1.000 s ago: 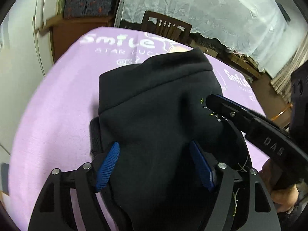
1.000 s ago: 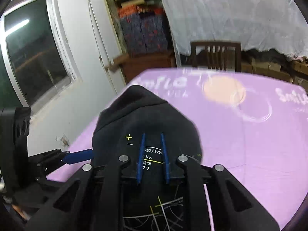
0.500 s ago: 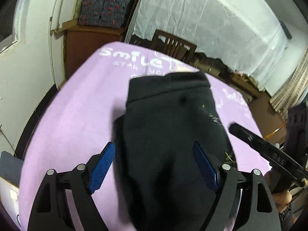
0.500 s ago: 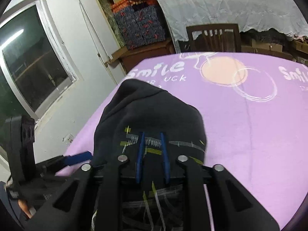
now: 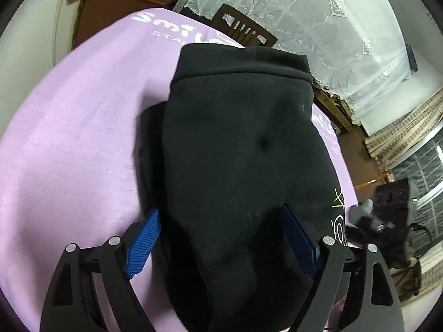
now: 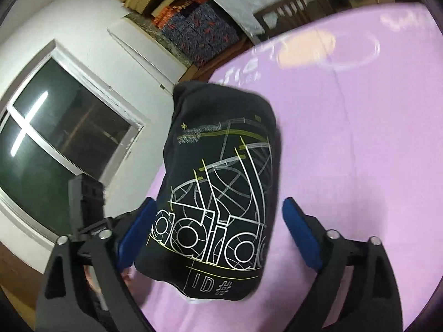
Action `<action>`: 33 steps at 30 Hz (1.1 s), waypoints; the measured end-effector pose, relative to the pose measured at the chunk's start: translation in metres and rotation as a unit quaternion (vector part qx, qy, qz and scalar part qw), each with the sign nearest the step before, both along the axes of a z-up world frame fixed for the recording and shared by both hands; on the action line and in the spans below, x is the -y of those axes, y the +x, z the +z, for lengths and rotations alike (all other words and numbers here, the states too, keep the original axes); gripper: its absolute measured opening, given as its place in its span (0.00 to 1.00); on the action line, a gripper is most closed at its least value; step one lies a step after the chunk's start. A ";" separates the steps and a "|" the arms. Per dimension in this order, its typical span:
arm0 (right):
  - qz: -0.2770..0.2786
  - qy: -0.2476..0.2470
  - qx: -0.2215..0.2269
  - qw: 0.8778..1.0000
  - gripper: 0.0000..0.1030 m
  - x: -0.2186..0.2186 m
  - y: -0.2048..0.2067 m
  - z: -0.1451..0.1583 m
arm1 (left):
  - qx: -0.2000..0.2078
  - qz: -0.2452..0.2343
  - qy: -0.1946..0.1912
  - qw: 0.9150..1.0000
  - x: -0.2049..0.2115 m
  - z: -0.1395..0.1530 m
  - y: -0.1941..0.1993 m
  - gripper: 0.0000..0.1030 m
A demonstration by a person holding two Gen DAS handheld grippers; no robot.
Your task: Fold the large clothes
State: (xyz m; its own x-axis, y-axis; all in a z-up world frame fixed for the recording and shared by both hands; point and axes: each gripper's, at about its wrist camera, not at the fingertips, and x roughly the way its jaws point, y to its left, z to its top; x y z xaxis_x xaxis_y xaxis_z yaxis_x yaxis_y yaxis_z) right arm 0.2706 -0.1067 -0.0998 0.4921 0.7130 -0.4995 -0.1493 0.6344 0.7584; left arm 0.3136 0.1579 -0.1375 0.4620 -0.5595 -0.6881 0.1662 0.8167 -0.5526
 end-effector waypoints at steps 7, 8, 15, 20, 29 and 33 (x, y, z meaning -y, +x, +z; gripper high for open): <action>0.032 0.045 -0.056 0.997 0.94 -0.020 0.022 -0.033 | -0.003 -0.018 -0.018 1.000 0.006 -0.005 0.009 0.78; 0.039 0.052 -0.060 0.996 0.94 -0.023 0.026 -0.036 | -0.002 -0.020 -0.017 1.000 0.008 -0.005 0.008 0.76; 0.046 -0.012 -0.010 0.999 0.91 -0.049 0.031 -0.029 | 0.011 -0.025 -0.014 1.000 0.017 -0.001 -0.003 0.66; 0.040 0.033 -0.005 0.999 0.70 -0.036 0.024 -0.027 | 0.051 -0.023 -0.011 0.998 0.025 0.026 -0.024 0.62; 0.063 0.129 -0.001 0.990 0.65 -0.027 -0.013 0.003 | 0.102 -0.005 0.016 0.995 0.021 0.082 -0.112 0.62; 0.084 0.148 0.015 0.985 0.65 -0.031 -0.047 0.027 | 0.134 0.013 0.035 0.990 0.002 0.109 -0.172 0.62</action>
